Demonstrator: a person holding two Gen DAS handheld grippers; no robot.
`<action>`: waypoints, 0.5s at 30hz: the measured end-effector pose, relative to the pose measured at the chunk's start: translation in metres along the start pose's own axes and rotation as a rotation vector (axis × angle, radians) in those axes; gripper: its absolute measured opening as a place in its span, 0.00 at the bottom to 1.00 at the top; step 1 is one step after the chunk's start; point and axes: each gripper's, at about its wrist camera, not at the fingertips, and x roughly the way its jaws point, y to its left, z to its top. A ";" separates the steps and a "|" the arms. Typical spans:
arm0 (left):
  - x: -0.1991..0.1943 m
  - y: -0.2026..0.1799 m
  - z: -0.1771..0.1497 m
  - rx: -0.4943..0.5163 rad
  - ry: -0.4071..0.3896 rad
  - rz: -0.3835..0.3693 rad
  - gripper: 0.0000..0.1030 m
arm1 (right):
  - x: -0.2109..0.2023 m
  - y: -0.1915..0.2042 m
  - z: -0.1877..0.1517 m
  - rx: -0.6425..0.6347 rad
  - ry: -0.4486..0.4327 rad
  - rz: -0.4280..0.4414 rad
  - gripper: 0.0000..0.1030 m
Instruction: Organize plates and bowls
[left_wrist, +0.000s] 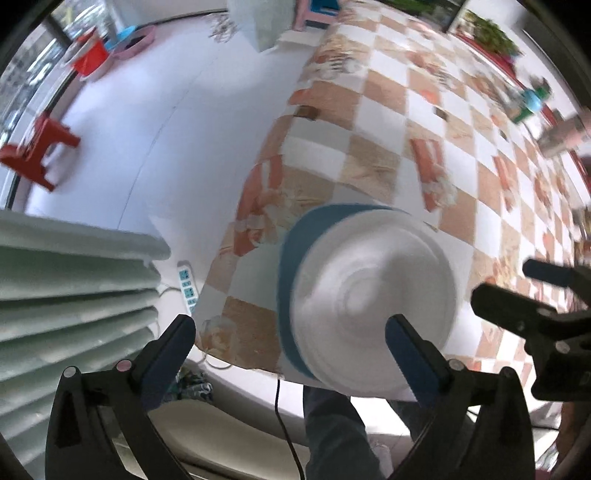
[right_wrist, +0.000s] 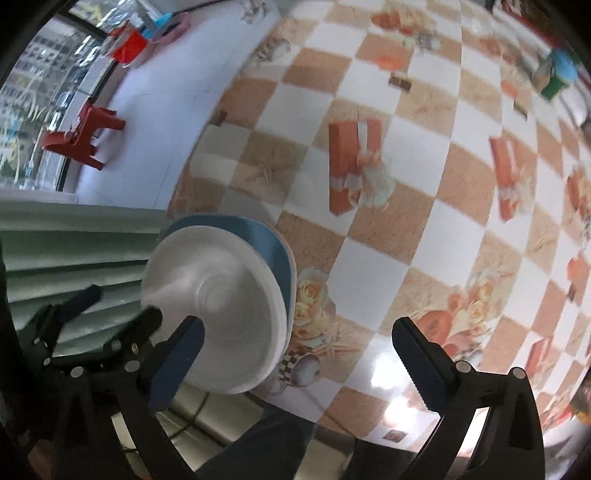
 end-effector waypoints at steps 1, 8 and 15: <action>0.000 -0.003 -0.002 0.026 -0.009 0.011 1.00 | -0.005 0.004 -0.002 -0.018 -0.012 -0.011 0.99; -0.018 -0.025 -0.009 0.122 -0.049 0.061 1.00 | -0.031 0.009 -0.014 -0.060 -0.045 -0.037 0.99; -0.030 -0.036 -0.008 0.174 -0.054 0.040 1.00 | -0.047 0.004 -0.023 -0.021 -0.068 -0.044 0.99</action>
